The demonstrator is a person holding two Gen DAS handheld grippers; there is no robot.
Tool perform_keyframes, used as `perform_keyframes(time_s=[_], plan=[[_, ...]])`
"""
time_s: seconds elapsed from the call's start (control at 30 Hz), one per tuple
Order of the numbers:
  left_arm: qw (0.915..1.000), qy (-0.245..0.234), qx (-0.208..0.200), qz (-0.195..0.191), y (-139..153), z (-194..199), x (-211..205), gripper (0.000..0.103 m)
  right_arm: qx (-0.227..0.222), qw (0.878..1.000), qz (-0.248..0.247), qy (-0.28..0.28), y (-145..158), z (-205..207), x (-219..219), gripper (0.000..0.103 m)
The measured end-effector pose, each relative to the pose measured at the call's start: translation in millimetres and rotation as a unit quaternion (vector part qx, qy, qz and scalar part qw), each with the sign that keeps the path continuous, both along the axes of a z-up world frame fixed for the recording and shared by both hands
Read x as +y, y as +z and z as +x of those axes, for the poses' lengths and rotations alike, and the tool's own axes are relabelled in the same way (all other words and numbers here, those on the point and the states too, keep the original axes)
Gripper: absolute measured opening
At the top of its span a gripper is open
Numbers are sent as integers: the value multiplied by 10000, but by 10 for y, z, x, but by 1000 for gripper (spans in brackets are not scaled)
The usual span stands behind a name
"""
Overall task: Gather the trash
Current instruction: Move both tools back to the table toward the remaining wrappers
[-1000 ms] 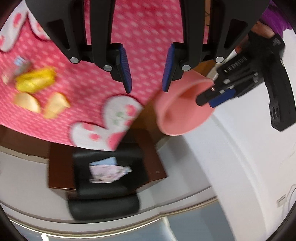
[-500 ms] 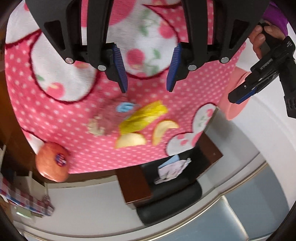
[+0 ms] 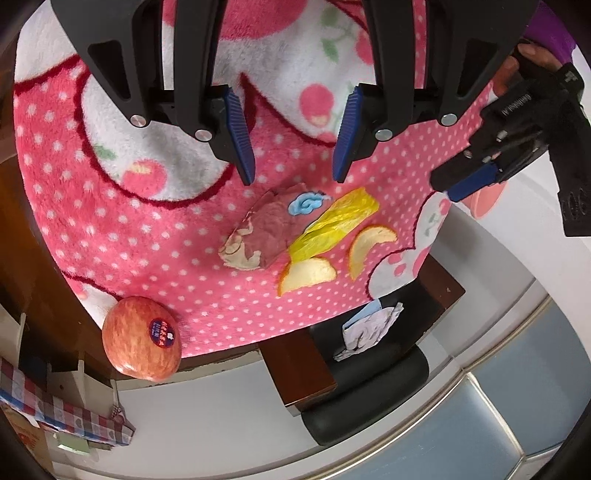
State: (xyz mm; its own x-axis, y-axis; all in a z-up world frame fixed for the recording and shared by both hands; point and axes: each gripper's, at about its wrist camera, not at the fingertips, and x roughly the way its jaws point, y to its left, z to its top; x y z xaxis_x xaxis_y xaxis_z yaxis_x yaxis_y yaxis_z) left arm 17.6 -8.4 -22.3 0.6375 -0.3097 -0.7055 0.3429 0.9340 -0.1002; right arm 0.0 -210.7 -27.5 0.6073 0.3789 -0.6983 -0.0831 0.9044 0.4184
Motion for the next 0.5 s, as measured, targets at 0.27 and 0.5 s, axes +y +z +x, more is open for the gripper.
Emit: perform_keyframes(time_s=[0.27, 0.5], plan=[[9979, -496, 73, 411, -226, 340, -398, 56, 91, 9997, 101, -192, -7, 188, -83, 45], [9963, -547, 322, 581, -460, 539, -548, 31, 317, 9984, 308, -353, -89, 408, -105, 51]])
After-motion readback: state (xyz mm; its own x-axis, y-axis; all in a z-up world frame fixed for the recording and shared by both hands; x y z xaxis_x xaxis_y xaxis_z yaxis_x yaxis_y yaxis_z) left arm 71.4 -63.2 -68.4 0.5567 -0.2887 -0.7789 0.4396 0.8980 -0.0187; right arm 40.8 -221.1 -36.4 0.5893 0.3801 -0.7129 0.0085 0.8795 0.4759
